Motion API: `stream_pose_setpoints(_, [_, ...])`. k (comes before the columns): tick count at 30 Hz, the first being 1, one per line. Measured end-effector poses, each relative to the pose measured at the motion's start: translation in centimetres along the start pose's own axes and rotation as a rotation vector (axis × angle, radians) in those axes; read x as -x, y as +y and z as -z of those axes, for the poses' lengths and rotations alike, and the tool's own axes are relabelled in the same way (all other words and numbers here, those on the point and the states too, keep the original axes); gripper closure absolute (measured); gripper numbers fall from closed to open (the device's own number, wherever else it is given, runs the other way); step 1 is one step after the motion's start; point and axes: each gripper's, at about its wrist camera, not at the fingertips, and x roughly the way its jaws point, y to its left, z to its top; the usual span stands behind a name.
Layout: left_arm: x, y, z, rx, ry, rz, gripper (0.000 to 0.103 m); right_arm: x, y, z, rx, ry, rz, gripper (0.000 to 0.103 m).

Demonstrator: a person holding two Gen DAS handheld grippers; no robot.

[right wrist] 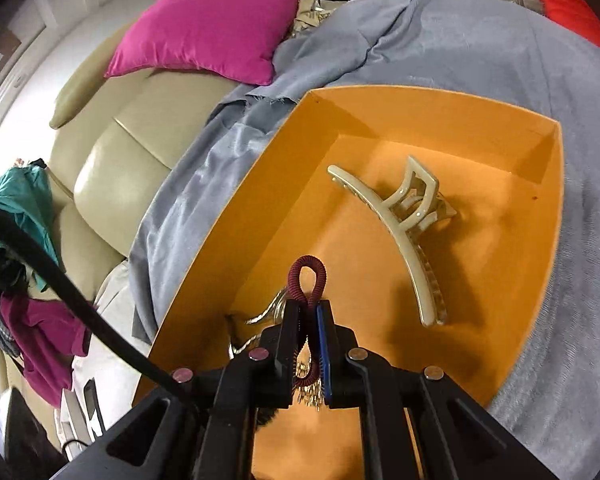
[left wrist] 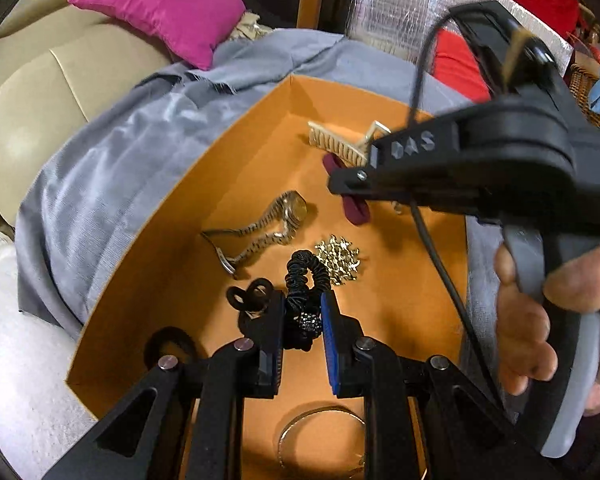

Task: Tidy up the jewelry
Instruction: 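Open both grippers to drop the scrunchie and red tie into the box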

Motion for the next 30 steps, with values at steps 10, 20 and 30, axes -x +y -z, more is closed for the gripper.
stream_pose_setpoints(10, [-1.0, -0.8, 0.0, -0.011, 0.025, 0.028, 0.081, -0.7, 0.0, -0.5, 0.033, -0.024, 0.081, 0.082])
stream_pose_setpoints(20, [0.8, 0.4, -0.4, 0.009, -0.037, 0.015, 0.045, 1.4, -0.7, -0.4, -0.013, -0.072, 0.037, 0.075])
stream_pose_setpoints(30, [3.5, 1.9, -0.1, 0.029, -0.072, -0.034, 0.037, 3.6, -0.7, -0.1, -0.045, -0.127, 0.022, 0.046])
